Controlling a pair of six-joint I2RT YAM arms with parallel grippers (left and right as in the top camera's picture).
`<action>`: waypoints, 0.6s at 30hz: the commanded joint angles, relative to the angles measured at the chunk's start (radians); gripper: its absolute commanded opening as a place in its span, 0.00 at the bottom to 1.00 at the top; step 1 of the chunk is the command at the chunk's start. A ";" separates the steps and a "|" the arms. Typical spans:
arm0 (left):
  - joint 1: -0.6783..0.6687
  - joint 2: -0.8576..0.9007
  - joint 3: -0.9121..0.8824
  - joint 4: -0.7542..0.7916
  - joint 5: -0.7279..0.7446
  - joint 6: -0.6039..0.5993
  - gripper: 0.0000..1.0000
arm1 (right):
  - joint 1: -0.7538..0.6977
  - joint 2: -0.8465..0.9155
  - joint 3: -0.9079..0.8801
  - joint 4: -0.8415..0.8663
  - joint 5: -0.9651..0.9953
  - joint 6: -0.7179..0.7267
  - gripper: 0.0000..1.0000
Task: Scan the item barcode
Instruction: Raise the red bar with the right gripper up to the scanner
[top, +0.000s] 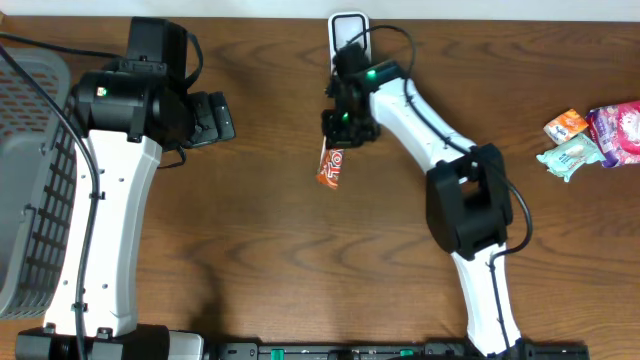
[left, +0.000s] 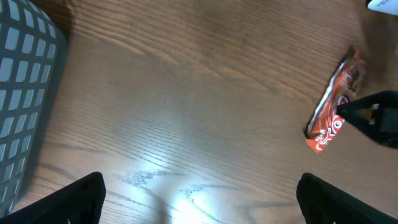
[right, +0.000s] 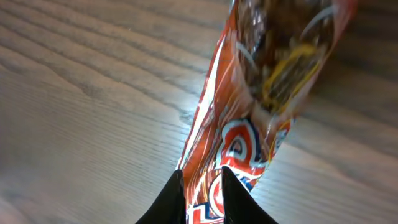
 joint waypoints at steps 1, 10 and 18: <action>0.003 0.007 -0.002 -0.003 -0.001 -0.008 0.98 | 0.044 -0.008 0.016 0.002 0.104 0.050 0.15; 0.003 0.007 -0.002 -0.003 -0.001 -0.008 0.98 | 0.029 -0.049 0.092 -0.065 0.143 0.050 0.36; 0.003 0.007 -0.002 -0.003 -0.001 -0.008 0.98 | -0.048 -0.052 0.072 -0.075 0.129 0.117 0.62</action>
